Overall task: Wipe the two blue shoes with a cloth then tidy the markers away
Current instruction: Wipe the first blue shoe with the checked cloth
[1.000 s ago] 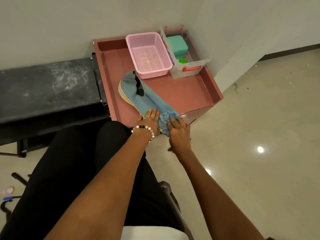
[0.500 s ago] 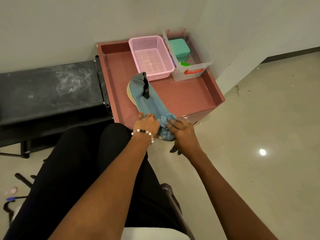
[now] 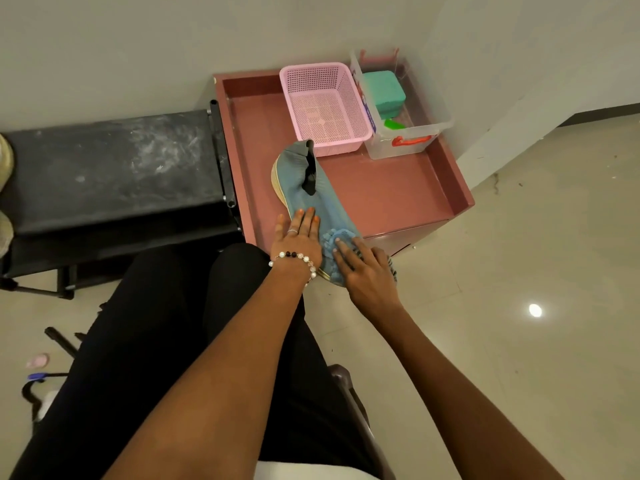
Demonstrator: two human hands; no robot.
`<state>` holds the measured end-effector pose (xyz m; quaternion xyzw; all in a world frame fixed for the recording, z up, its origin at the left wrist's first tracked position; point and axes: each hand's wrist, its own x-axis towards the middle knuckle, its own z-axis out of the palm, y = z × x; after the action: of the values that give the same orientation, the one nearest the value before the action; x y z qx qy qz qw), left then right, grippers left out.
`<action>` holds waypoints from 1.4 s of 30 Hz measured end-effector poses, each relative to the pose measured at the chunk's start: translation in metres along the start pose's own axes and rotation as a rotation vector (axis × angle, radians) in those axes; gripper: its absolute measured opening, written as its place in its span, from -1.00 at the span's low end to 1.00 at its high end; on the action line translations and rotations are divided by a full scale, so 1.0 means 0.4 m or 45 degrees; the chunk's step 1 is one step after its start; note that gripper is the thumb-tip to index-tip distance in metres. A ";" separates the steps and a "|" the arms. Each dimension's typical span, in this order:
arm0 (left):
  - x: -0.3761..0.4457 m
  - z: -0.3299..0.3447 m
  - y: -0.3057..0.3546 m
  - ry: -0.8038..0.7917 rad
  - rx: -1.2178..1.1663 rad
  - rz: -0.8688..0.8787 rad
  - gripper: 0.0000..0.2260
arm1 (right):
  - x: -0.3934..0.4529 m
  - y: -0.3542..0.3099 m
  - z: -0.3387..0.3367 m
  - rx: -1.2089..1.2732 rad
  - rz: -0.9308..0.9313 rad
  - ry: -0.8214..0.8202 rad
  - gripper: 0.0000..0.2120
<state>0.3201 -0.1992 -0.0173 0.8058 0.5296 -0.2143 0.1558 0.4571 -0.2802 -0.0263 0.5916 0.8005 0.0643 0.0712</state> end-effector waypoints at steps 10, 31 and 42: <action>0.002 -0.008 0.011 -0.093 -0.161 -0.091 -0.46 | 0.181 0.027 -0.006 -0.163 0.099 -0.067 -0.62; 0.011 -0.007 0.029 -0.034 -0.060 -0.238 -0.43 | 0.271 0.006 -0.039 -0.013 0.042 -0.242 -0.50; 0.015 -0.008 0.016 -0.063 -0.078 -0.243 -0.46 | 0.182 0.023 -0.003 0.010 0.031 -0.089 -0.55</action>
<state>0.3284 -0.1955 -0.0175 0.7411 0.6062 -0.2316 0.1723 0.4443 -0.2079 -0.0263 0.6035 0.7905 0.0412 0.0959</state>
